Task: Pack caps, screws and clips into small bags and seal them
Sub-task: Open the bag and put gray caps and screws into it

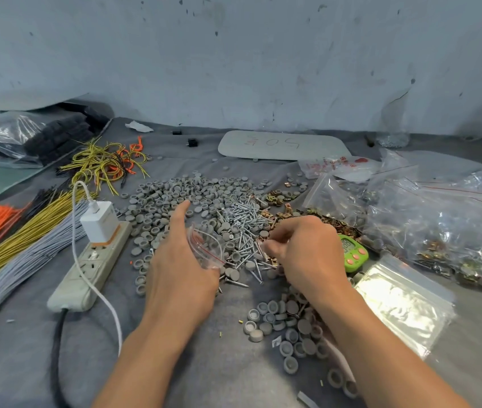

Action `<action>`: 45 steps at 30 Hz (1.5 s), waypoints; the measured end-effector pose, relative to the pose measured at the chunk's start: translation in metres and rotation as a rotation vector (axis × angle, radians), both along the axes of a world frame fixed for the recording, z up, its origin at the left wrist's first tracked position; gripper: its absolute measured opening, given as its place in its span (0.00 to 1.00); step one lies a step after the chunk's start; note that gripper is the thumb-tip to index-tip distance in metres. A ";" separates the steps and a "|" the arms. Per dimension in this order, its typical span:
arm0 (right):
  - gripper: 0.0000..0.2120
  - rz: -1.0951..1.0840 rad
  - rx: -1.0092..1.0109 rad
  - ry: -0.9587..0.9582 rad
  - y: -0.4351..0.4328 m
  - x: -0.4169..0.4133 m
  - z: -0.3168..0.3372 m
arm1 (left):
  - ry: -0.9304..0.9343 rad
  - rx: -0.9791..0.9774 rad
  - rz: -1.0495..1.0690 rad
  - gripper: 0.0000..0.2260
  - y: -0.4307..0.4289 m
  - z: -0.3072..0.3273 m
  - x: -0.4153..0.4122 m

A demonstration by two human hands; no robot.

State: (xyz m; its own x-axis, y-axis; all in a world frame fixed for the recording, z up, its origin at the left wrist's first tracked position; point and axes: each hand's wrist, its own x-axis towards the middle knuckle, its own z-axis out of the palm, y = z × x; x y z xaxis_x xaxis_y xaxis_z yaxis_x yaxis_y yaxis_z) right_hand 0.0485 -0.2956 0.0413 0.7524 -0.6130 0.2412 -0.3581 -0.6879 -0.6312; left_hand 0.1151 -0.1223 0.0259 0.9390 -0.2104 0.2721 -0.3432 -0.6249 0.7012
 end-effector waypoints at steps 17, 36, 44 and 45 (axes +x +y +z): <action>0.08 0.460 0.391 -0.194 0.038 -0.003 0.004 | -0.074 -0.056 -0.223 0.44 -0.014 0.004 -0.012; 0.14 0.104 -0.132 0.326 0.010 0.017 -0.018 | -0.082 -0.209 -0.093 0.48 -0.002 -0.001 0.001; 0.08 0.031 -0.119 0.114 0.015 0.011 -0.010 | -0.095 -0.199 -0.089 0.48 -0.003 -0.004 0.002; 0.08 0.039 -0.139 0.158 0.014 0.011 -0.010 | -0.093 -0.197 -0.087 0.48 -0.003 -0.004 0.002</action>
